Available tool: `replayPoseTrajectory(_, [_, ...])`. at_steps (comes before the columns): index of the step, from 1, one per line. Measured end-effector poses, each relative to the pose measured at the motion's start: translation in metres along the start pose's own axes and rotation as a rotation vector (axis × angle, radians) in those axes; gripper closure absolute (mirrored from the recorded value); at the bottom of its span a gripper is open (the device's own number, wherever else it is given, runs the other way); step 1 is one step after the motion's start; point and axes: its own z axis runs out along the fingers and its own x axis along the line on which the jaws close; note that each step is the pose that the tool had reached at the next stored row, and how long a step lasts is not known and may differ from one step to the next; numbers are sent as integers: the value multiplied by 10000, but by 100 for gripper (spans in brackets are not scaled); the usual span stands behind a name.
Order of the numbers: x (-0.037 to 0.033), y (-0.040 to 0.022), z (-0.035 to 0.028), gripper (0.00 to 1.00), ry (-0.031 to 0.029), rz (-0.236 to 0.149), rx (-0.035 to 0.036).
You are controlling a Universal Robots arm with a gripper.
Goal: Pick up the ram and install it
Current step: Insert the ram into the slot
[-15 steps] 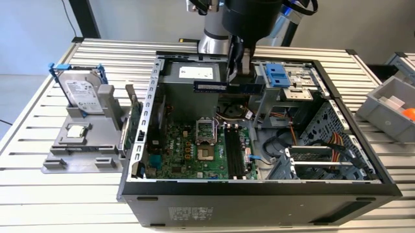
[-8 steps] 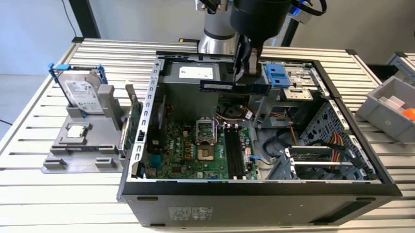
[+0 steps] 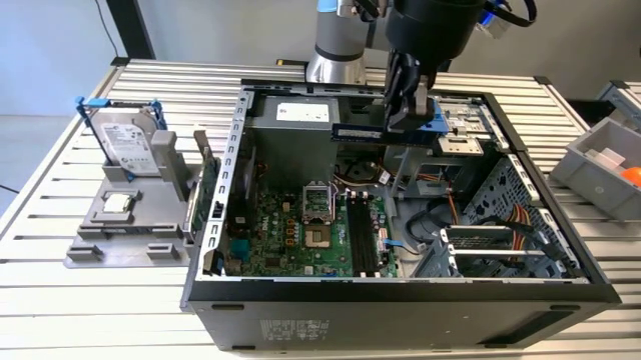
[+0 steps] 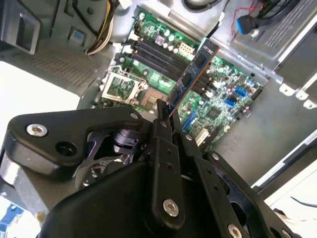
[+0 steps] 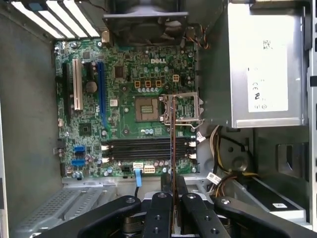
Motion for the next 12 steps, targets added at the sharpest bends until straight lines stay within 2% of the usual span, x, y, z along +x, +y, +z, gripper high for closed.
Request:
replayPoseTrajectory(3, [-7, -103, -3, 100, 3, 1, -54])
replayPoseTrajectory(12, [-7, -111, -3, 100, 2, 1, -58])
